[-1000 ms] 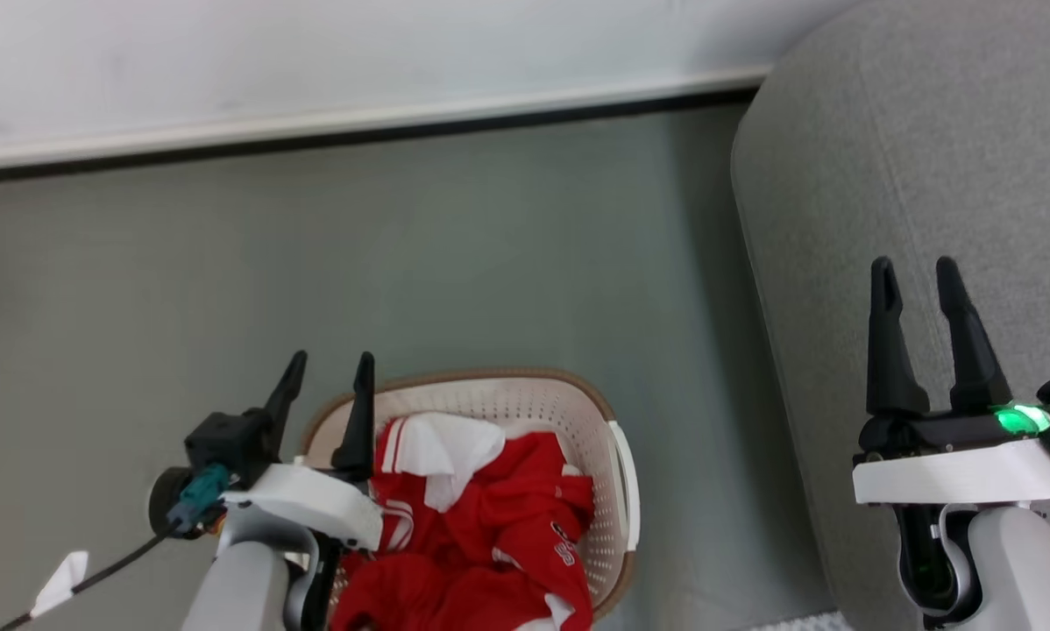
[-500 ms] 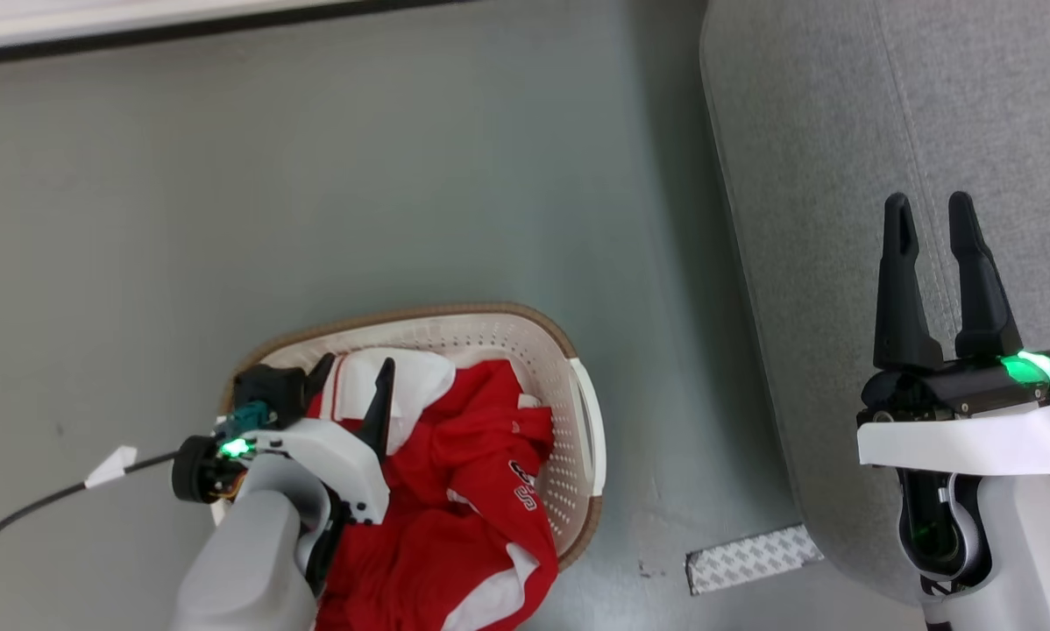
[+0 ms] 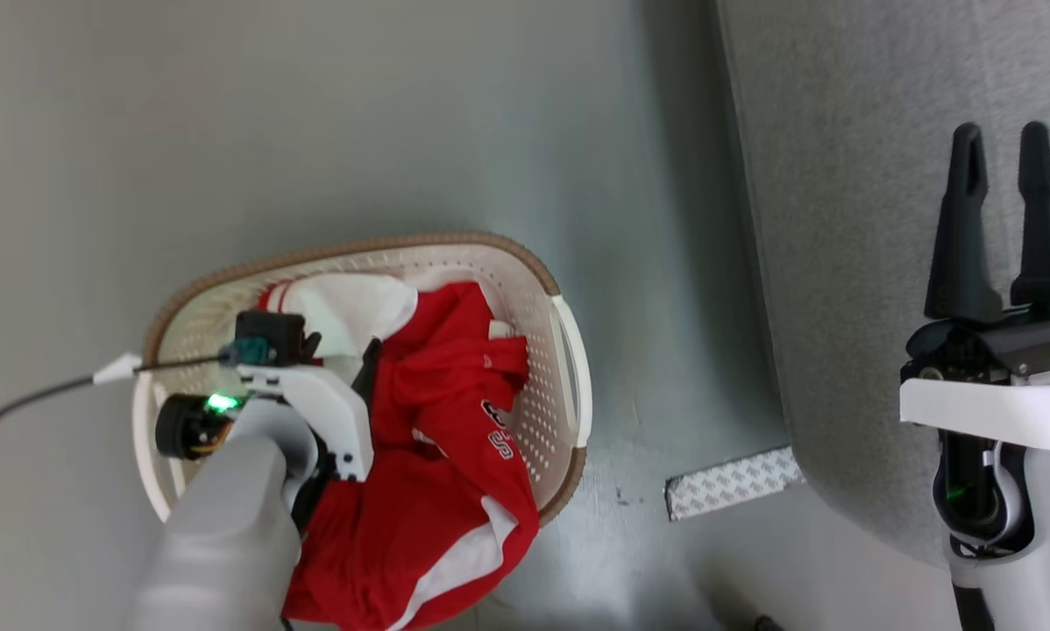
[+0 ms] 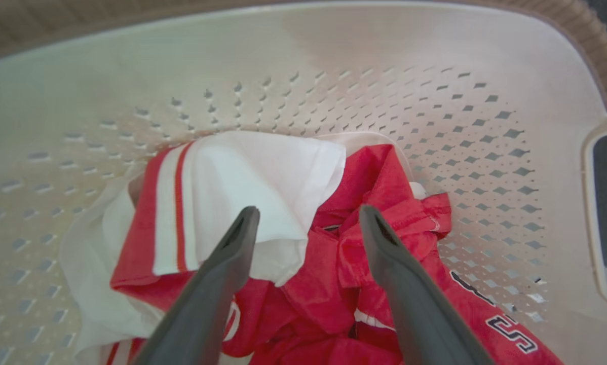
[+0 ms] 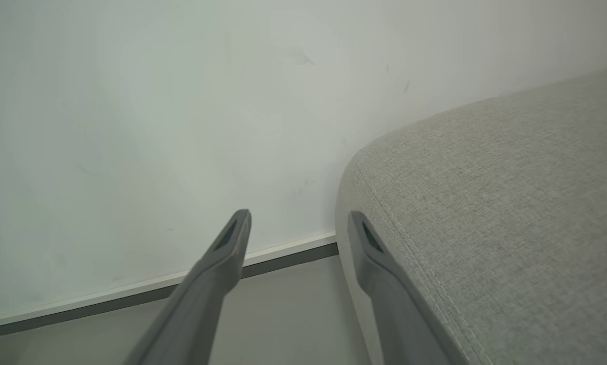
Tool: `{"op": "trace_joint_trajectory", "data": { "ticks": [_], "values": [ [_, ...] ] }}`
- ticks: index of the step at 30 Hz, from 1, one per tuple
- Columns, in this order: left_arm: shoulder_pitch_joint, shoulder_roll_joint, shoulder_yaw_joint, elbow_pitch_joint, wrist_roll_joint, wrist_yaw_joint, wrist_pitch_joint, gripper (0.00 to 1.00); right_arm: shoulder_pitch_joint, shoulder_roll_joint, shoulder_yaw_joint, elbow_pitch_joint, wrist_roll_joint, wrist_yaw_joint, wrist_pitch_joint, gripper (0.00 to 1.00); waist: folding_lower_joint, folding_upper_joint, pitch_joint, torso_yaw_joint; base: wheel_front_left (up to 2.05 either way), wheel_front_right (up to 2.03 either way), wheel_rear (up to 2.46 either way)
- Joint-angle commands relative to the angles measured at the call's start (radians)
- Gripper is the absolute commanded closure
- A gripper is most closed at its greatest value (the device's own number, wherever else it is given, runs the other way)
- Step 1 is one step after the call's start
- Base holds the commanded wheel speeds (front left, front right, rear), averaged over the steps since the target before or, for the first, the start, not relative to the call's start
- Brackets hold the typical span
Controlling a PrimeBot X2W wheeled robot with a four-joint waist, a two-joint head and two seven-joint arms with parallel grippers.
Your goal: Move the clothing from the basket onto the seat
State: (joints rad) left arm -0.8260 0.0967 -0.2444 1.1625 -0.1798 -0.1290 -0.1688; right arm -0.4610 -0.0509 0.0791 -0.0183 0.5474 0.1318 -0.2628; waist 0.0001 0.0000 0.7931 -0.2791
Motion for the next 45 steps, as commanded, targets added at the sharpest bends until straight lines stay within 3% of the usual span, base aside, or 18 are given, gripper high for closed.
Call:
{"op": "trace_joint_trajectory", "data": {
  "ticks": [1,9,16,28,29,30,34,45],
  "values": [
    [-0.025,0.004,-0.003,0.018,-0.005,-0.001,0.011,0.00,-0.015,0.001,-0.005,-0.010,-0.001,-0.002,-0.003,0.00,-0.0001,0.0000,0.037,-0.007,0.00,0.00,0.00],
    [-0.118,0.019,-0.018,0.092,0.001,0.026,0.070,0.00,-0.049,0.000,-0.006,-0.035,0.023,-0.002,-0.003,0.00,-0.0001,0.0000,0.125,-0.043,0.00,0.00,0.00],
    [-0.173,0.066,-0.030,0.115,0.009,0.065,0.136,0.00,-0.060,0.001,0.003,-0.038,0.045,-0.002,-0.003,0.00,-0.0001,0.0000,0.186,-0.084,0.00,0.00,0.00],
    [-0.211,0.079,-0.119,0.126,0.062,0.042,0.293,0.00,-0.040,0.001,-0.014,-0.035,0.018,-0.002,-0.001,0.00,-0.0001,0.0000,0.207,-0.074,0.00,0.00,0.00],
    [-0.212,0.082,-0.131,0.126,0.072,0.042,0.294,0.53,-0.042,0.001,-0.012,-0.033,0.016,-0.002,-0.001,0.00,-0.0001,0.0000,0.207,-0.074,0.00,0.00,0.00],
    [-0.211,0.087,-0.146,0.127,0.087,0.041,0.299,1.00,-0.045,0.000,-0.008,-0.033,0.005,-0.002,-0.001,0.00,-0.0001,0.0000,0.207,-0.074,0.00,0.00,0.00],
    [-0.212,0.100,-0.181,0.127,0.103,0.037,0.316,1.00,-0.042,0.001,-0.003,-0.039,-0.009,-0.002,-0.001,0.00,-0.0001,0.0000,0.204,-0.076,0.00,0.00,0.00],
    [-0.184,0.116,-0.163,0.127,0.059,0.047,0.223,1.00,-0.071,0.001,-0.001,-0.029,0.002,-0.002,-0.001,0.00,-0.0001,0.0000,0.142,-0.088,0.00,0.00,0.00]
  ]
}}
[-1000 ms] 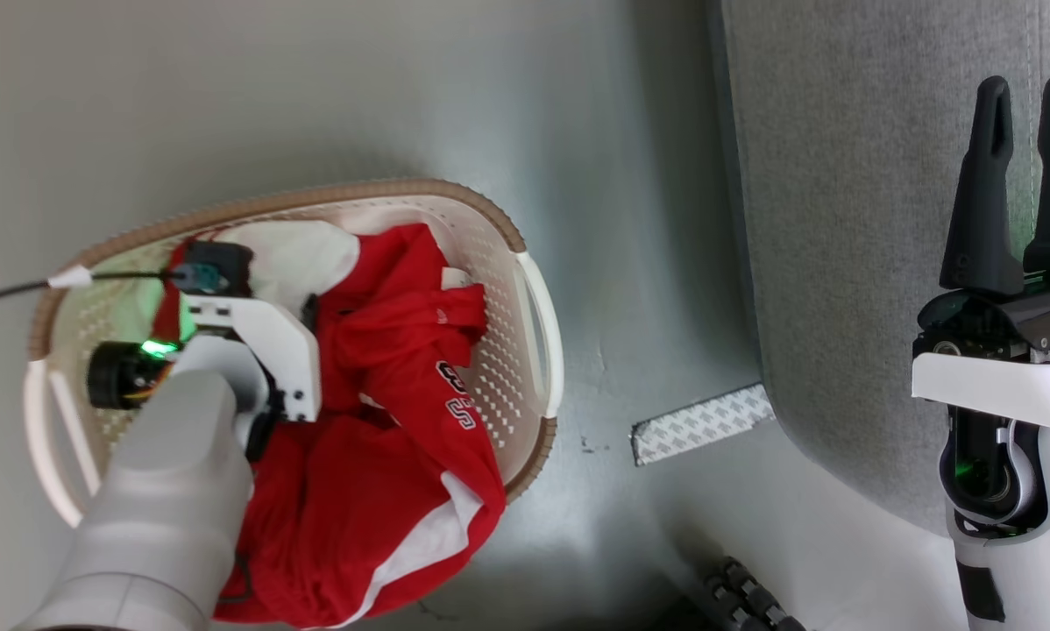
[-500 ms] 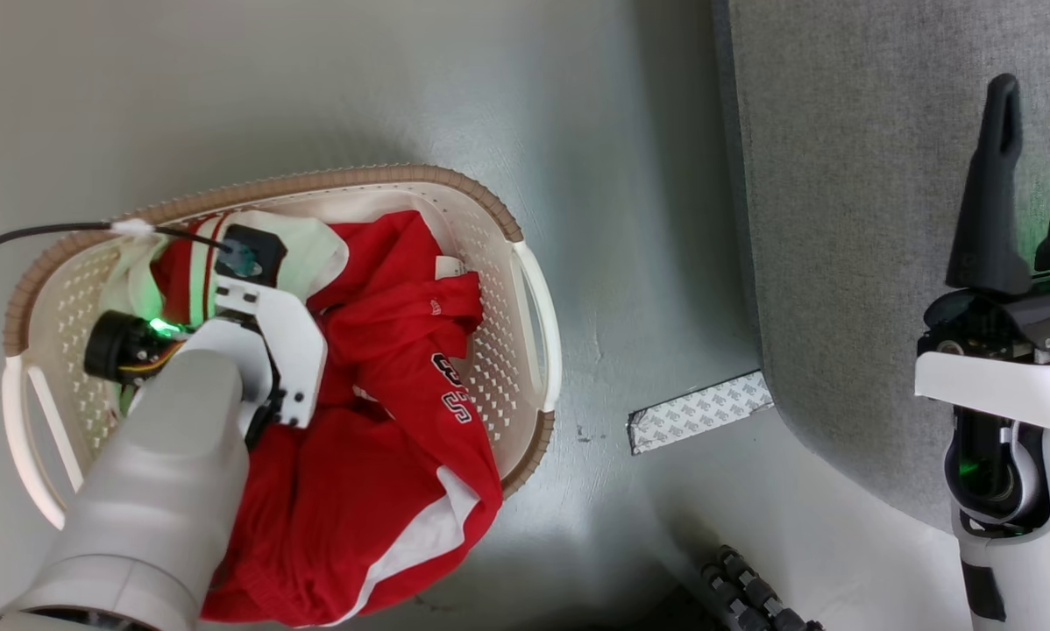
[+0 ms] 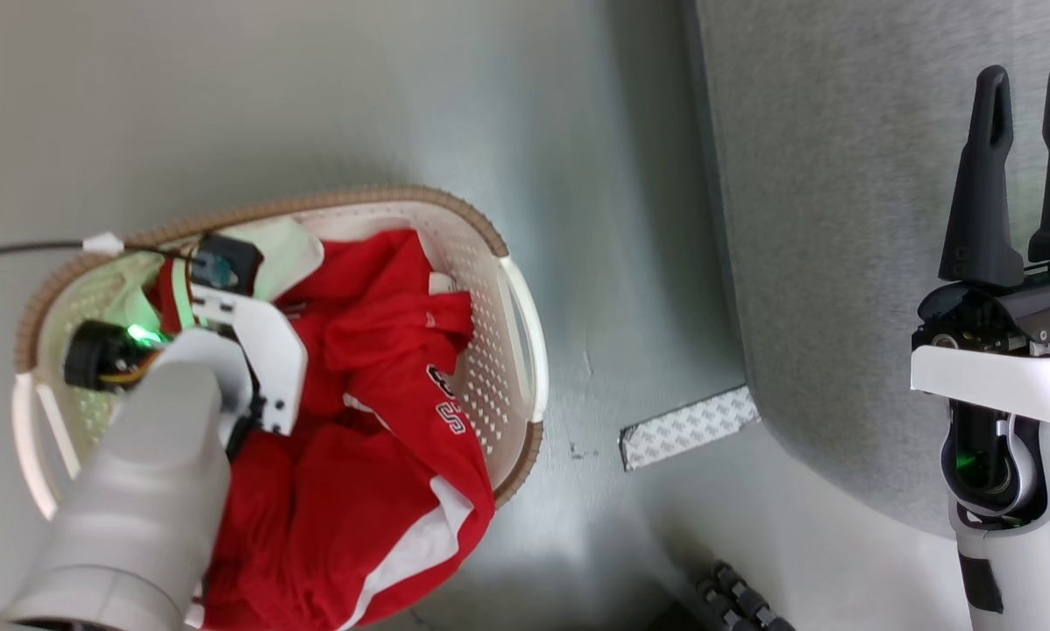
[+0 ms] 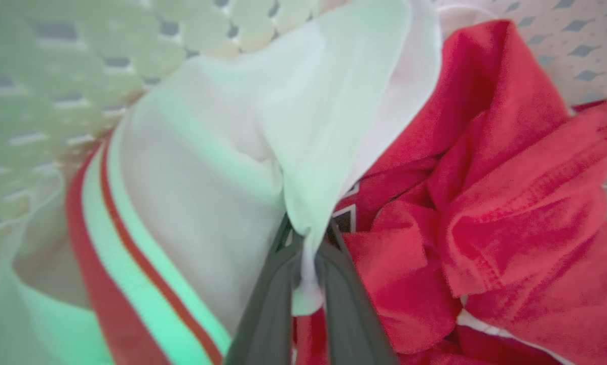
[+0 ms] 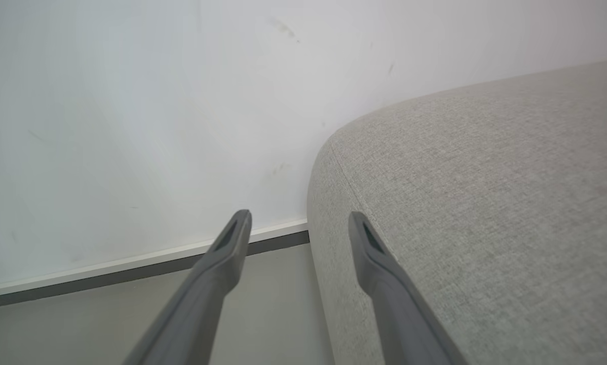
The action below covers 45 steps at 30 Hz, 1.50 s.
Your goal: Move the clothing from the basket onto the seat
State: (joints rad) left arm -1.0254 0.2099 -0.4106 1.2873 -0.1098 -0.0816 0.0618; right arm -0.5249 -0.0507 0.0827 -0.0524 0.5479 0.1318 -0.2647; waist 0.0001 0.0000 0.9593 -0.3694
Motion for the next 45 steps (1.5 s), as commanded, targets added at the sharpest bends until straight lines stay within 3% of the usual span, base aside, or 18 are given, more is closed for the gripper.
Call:
{"op": "trace_joint_trajectory", "data": {
  "ticks": [1,17,24,35,45],
  "values": [
    [0.026,-0.005,0.006,0.002,-0.017,-0.004,-0.020,1.00,-0.005,0.000,-0.007,0.010,-0.002,-0.002,0.001,0.00,-0.0001,0.0000,-0.044,0.007,0.00,0.00,0.00],
    [0.189,-0.120,-0.007,-0.005,-0.122,-0.049,-0.219,1.00,0.058,0.000,-0.013,0.073,-0.080,-0.002,0.001,0.00,-0.0001,0.0000,-0.392,0.111,0.00,0.00,0.00],
    [0.296,-0.154,-0.076,-0.086,-0.213,-0.048,-0.292,1.00,0.117,-0.006,-0.025,0.119,-0.109,-0.002,0.001,0.00,-0.0001,0.0000,-0.570,0.175,0.00,0.00,0.00],
    [0.442,-0.152,-0.200,-0.305,-0.392,-0.048,-0.325,1.00,0.222,-0.043,-0.029,0.180,-0.093,-0.002,0.001,0.00,-0.0001,0.0000,-0.807,0.263,0.00,0.00,0.00],
    [0.469,-0.099,-0.188,-0.536,-0.430,-0.044,-0.326,1.00,0.292,-0.055,-0.021,0.210,-0.085,-0.002,0.001,0.00,-0.0001,0.0000,-0.907,0.304,0.00,0.00,0.00]
  ]
}}
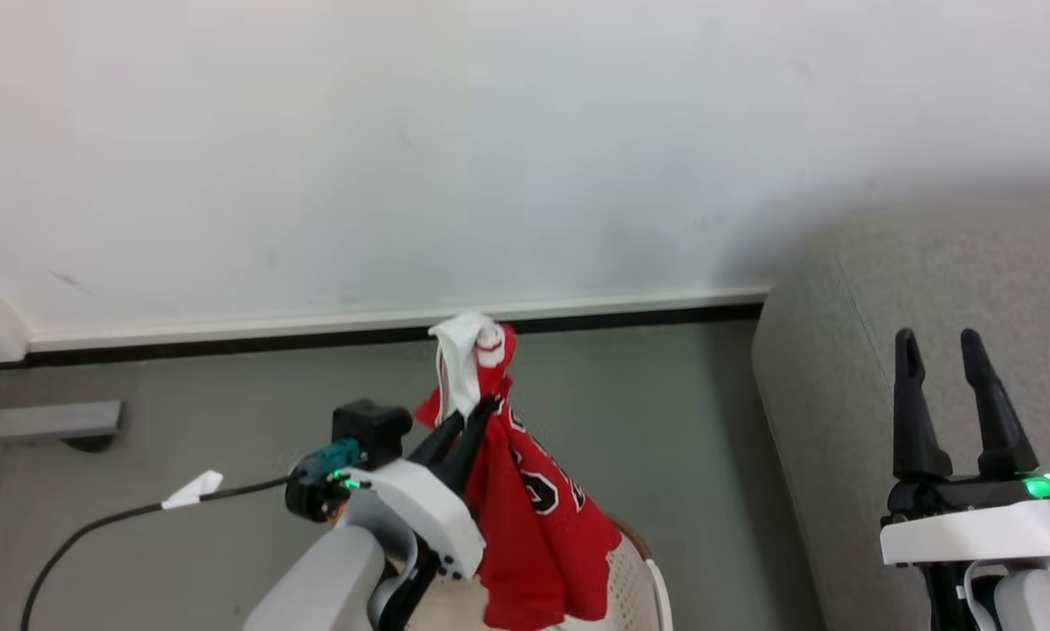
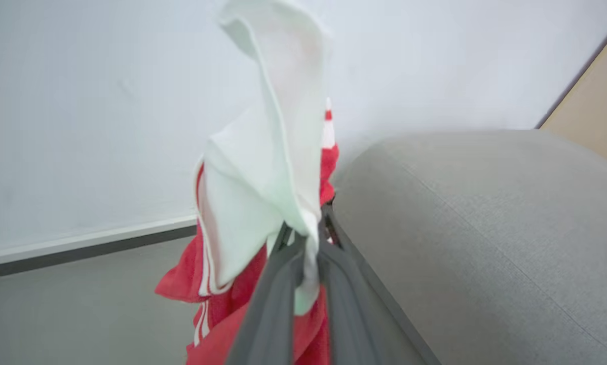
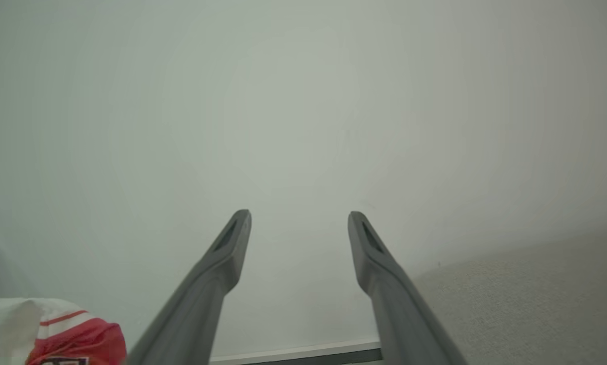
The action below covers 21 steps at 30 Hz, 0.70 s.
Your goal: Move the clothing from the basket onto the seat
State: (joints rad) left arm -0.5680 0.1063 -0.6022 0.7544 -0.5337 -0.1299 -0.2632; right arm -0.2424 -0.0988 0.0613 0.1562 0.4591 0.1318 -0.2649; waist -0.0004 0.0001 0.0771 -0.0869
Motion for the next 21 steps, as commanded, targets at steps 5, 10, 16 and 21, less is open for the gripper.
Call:
{"op": "trace_joint_trajectory", "data": {
  "ticks": [5,10,16,21],
  "values": [
    [0.005,0.038,0.014,-0.146,0.004,0.025,0.009,1.00,0.032,-0.009,0.023,0.018,0.013,-0.002,0.001,0.00,0.0004,-0.0001,-0.053,0.030,0.00,0.00,0.00],
    [-0.025,0.071,0.042,-0.286,-0.015,0.058,0.057,1.00,0.052,-0.012,0.047,0.030,0.021,-0.002,0.001,0.00,0.0004,-0.0001,-0.075,0.032,0.00,0.00,0.00],
    [-0.072,0.084,0.066,-0.384,-0.030,0.082,0.110,1.00,0.073,-0.020,0.073,0.043,0.031,-0.002,0.001,0.00,0.0004,-0.0001,-0.095,0.048,0.00,0.00,0.00],
    [-0.109,0.089,0.070,-0.409,-0.038,0.090,0.150,1.00,0.077,-0.039,0.127,0.039,0.051,-0.002,0.001,0.00,0.0004,-0.0001,-0.111,0.051,0.00,0.00,0.00]
  ]
}}
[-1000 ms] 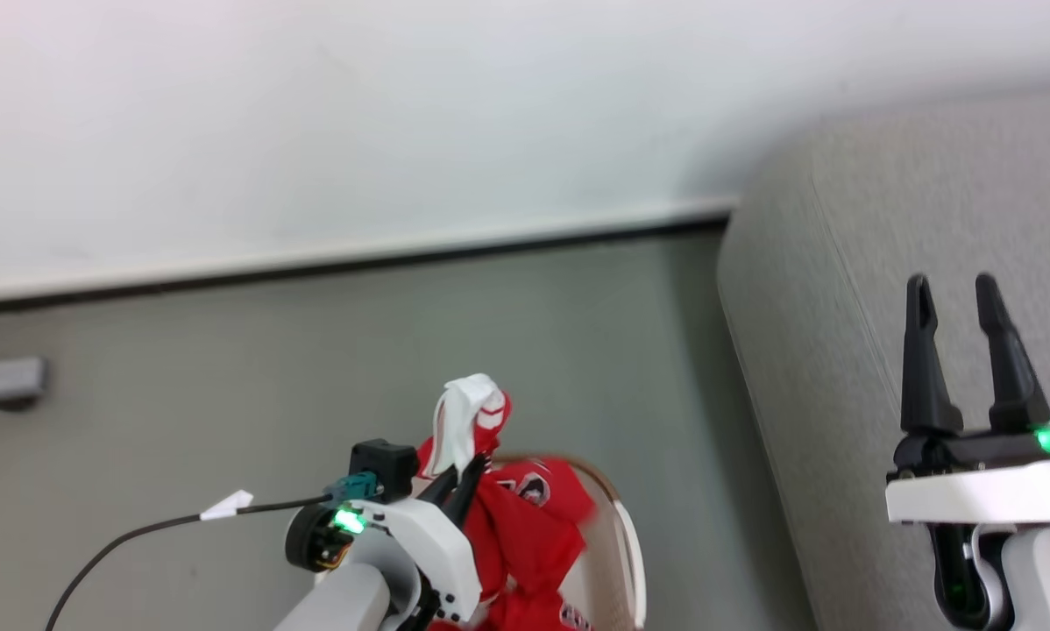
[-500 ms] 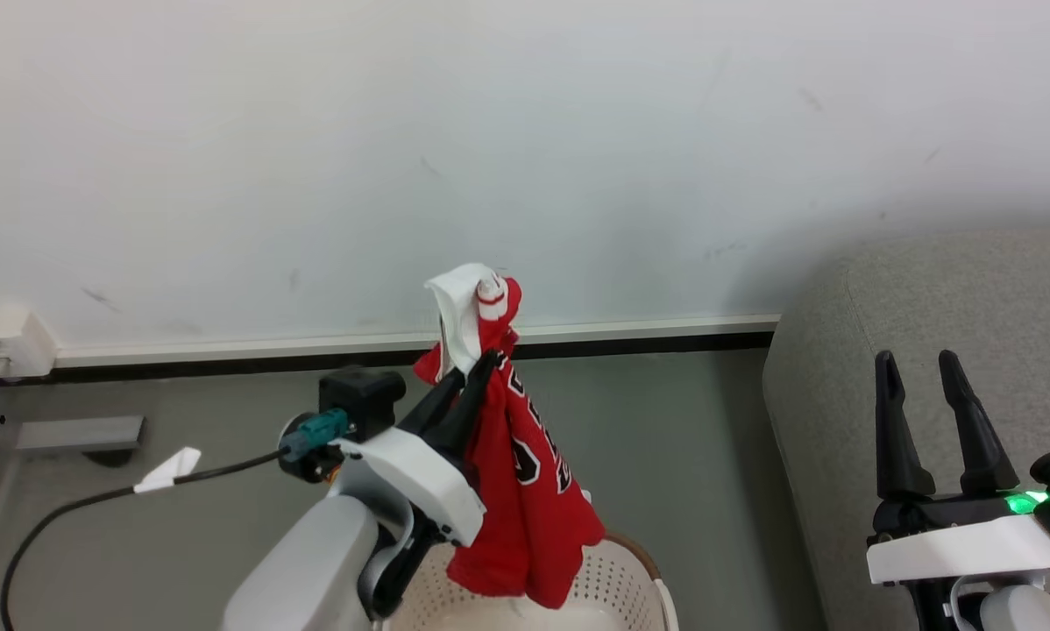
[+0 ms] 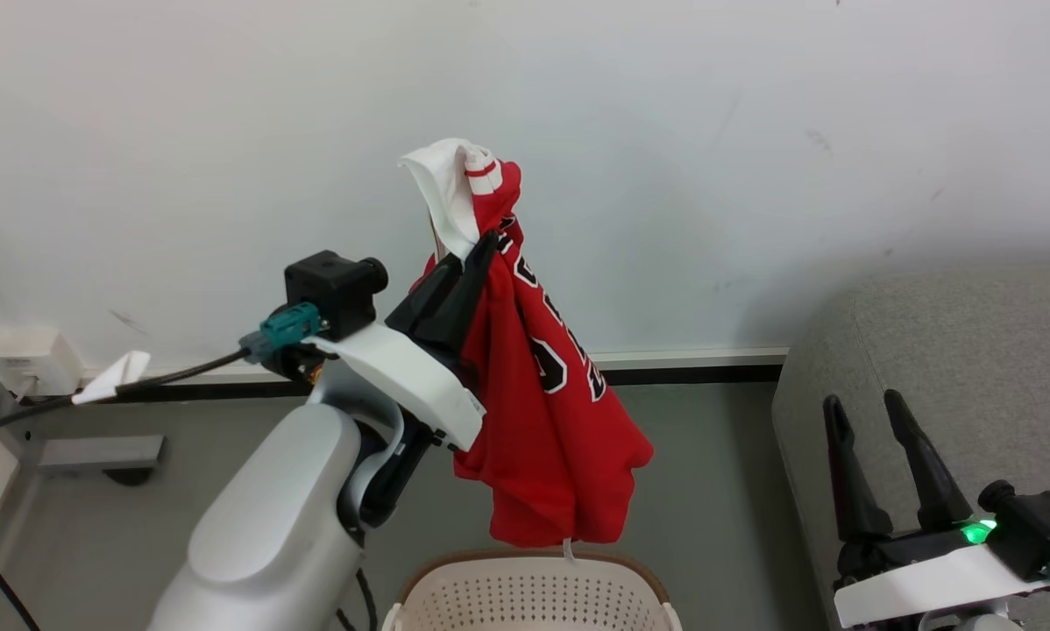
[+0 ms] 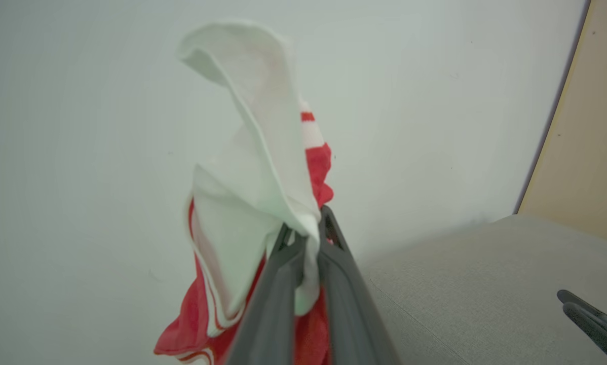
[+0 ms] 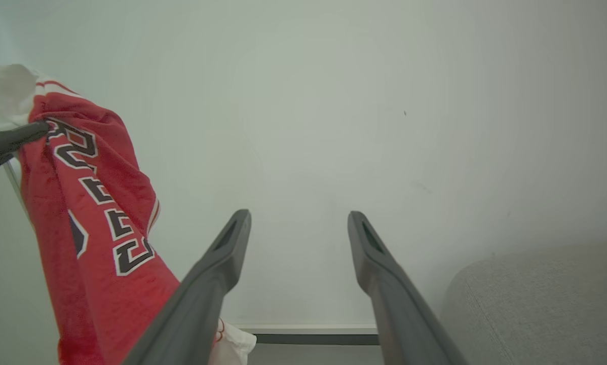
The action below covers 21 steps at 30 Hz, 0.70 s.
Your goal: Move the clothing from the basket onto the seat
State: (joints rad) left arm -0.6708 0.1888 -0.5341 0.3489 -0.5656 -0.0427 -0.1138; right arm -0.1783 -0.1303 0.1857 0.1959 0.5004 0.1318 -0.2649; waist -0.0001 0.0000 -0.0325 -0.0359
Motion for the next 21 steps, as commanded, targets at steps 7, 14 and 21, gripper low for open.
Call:
{"op": "trace_joint_trajectory", "data": {
  "ticks": [7,14,21],
  "values": [
    [0.003,0.001,-0.009,-0.021,-0.010,0.006,0.007,1.00,-0.002,-0.052,0.099,-0.019,0.060,-0.002,0.001,0.00,0.0001,0.0000,-0.005,0.000,0.00,0.00,0.00],
    [0.010,0.006,-0.015,-0.022,-0.012,0.008,0.002,1.00,-0.043,-0.097,0.241,-0.043,0.071,-0.002,0.001,0.00,0.0001,0.0000,-0.002,0.005,0.00,0.00,0.00],
    [0.012,-0.005,-0.029,-0.013,-0.013,0.007,-0.002,1.00,-0.164,-0.123,0.470,-0.008,0.107,-0.002,0.002,0.00,0.0001,0.0000,0.000,0.013,0.00,0.00,0.00]
  ]
}}
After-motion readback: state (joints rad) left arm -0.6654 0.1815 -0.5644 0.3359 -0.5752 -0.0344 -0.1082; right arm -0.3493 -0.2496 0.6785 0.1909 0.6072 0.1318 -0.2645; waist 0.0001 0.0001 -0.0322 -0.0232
